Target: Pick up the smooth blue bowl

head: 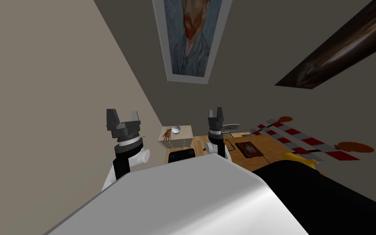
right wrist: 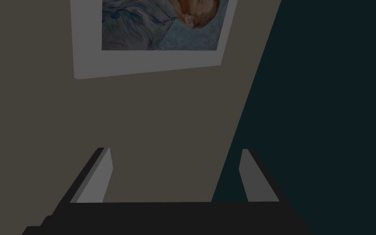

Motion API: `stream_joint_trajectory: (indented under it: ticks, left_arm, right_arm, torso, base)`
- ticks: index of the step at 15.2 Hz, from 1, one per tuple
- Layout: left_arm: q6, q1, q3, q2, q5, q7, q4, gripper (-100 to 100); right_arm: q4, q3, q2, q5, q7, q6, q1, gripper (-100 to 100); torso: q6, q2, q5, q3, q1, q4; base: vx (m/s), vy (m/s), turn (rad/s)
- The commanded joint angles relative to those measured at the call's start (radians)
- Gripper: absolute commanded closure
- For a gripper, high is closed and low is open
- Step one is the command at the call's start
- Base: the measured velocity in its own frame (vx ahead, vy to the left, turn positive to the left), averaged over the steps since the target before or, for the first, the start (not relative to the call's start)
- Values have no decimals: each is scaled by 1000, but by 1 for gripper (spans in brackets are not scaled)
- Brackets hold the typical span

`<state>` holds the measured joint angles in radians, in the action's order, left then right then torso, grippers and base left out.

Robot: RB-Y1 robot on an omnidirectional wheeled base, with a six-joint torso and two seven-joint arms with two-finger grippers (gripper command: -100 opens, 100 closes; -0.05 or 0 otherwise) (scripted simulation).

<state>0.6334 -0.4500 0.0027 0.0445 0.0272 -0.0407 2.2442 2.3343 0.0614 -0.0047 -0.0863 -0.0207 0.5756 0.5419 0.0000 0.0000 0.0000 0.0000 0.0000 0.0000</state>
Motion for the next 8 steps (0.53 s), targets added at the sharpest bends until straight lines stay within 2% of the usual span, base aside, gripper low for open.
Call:
stream_joint_trajectory:
  ticks: [1,3,4,6,8]
  left_arm:
    - [-24,19,0,28,-2,1,-31,-100]
    - [-60,46,-1,52,-6,2,-76,-100]
    - [-60,46,-1,52,-6,2,-76,-100]
    - [-107,84,-2,73,-10,4,-133,-100]
    - [-109,84,-2,73,-10,4,-140,-100]
  right_arm:
    - [0,0,0,0,0,0,0,0]
    - [0,0,0,0,0,0,0,0]
    - [0,0,0,0,0,0,0,0]
    - [0,0,0,0,0,0,0,0]
    - [0,0,0,0,0,0,0,0]
  torso:
    - [0,0,0,0,0,0]
    - [0,0,0,0,0,0]
    - [0,0,0,0,0,0]
    - [0,0,0,0,-1,0]
    - [0,-1,0,0,-1,0]
  base:
    - [-1,-5,4]
    - [-2,-13,4]
    - [-2,-13,3]
    - [-1,-15,4]
    - [0,-14,1]
